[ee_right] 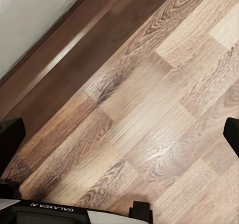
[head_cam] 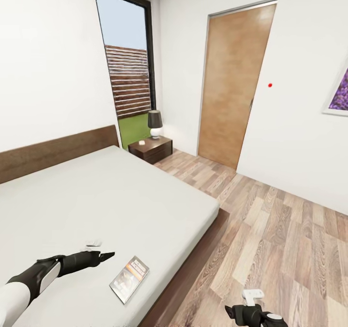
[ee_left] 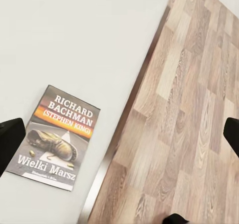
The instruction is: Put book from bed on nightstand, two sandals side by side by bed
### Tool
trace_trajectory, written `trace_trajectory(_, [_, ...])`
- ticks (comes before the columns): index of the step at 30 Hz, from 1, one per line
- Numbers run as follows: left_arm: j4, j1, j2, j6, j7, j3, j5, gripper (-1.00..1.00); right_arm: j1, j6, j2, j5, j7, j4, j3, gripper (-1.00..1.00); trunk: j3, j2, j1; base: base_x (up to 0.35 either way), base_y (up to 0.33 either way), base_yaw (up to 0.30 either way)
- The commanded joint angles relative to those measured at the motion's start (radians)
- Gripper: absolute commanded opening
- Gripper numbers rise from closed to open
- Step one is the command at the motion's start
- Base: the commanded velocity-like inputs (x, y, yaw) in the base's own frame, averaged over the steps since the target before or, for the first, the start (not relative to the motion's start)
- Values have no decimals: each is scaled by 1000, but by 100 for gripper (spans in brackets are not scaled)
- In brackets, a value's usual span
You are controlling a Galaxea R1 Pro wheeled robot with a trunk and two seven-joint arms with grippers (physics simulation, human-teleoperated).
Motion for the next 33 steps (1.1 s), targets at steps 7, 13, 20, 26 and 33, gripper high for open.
trace_trajectory(7, [-1,-1,4,10,-3,-5,11,100,-1,4,0,7,8,-2,-9,100,-14,-2,1,0,0,0])
trace_trajectory(13, [-1,-1,6,11,-3,-5,11,100,-1,4,0,6,8,-2,-9,100,-24,-2,1,0,0,0])
trace_trajectory(20, [-2,-1,6,11,-4,-5,11,100,-1,4,1,7,8,-2,-8,100,-35,-2,1,0,0,0])
trace_trajectory(26, [-2,-1,6,11,-4,-5,11,100,-1,4,1,6,8,-2,-8,100,-45,-2,1,0,0,0])
trace_trajectory(33, [-3,-1,7,11,-5,-5,11,100,-1,4,0,6,8,-2,-8,100,-56,-2,1,0,0,0])
